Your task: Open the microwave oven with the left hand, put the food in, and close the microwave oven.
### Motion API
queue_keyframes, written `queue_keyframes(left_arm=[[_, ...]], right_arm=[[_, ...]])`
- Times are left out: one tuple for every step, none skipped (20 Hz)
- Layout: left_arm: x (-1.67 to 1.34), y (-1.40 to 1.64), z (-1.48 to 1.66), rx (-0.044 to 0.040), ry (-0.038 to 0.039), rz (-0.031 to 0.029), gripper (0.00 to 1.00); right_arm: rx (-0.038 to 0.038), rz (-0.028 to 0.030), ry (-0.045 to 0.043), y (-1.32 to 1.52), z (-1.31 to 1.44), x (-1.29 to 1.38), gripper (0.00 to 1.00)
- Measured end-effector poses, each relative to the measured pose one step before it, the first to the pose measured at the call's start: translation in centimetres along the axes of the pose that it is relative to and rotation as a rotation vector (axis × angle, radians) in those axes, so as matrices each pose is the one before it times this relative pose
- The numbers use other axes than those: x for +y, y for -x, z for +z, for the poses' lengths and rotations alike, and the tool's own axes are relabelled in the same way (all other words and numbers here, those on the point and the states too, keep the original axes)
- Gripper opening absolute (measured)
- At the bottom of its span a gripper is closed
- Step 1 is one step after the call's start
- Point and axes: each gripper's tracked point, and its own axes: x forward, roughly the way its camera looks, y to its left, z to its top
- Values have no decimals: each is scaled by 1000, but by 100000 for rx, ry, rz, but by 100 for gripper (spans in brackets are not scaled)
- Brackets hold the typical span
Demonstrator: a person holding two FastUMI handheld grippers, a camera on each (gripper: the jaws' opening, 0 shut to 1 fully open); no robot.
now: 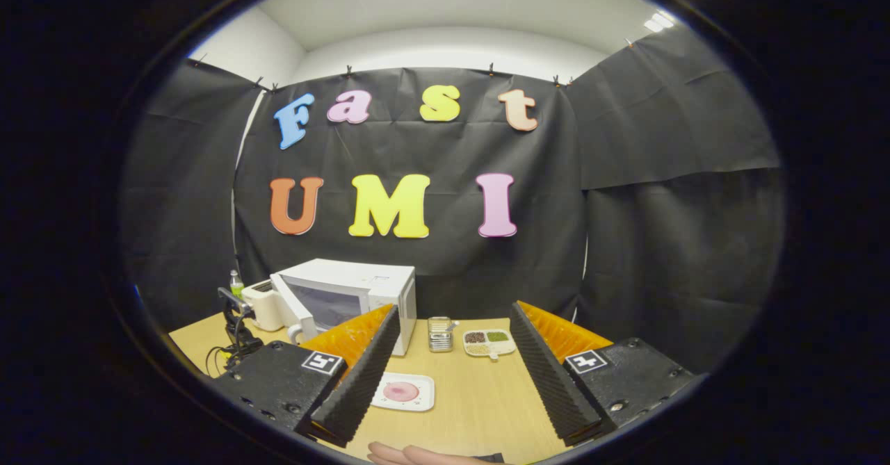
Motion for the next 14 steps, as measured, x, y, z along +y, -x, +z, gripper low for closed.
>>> queue_keyframes(left_arm=[[717, 848, -80, -451, 388, 279, 12], [828, 778, -100, -1, 251, 312, 12], [712, 882, -129, -252, -139, 405, 12], [910, 1001, -51, -190, -458, 1047, 12], [1058, 988, -148, -60, -908, 671, 12], [1141, 888, -104, -507, -1384, 1762, 13], [1348, 778, -118, 60, -985, 1884, 14], [1392, 763, -277, 595, -948, 1929, 16], [1204, 1031, -605, 2029, -1028, 1589, 17], [1194, 803, -840, 3186, -474, 976, 20], [1944, 1116, -681, 1753, -1360, 4422, 24], [1575, 1690, -5, -548, -831, 3274, 43], [1032, 1763, 654, -1661, 1411, 1350, 88], [884, 1663, 476, -1770, 2849, 819, 95]], right_arm=[[337, 635, 660, 32, -130, 671, 100], [390, 635, 654, 33, -39, 633, 100], [230, 701, 670, 109, -137, 597, 100], [-9, 496, 575, 38, 13, 603, 93], [27, 212, 366, 6, -81, 313, 93], [134, 365, -7, 58, -81, 440, 93], [182, 537, -234, -7, -164, 439, 93], [389, 379, -53, -47, -78, 365, 93], [466, 111, 168, -121, -183, 188, 93], [408, -10, 397, -177, -135, 140, 100], [259, 132, 410, -41, -208, 154, 93], [301, 69, 452, -124, -178, 102, 100], [475, -157, 225, -157, -305, -67, 93], [629, -288, 80, -326, -290, -105, 100]])
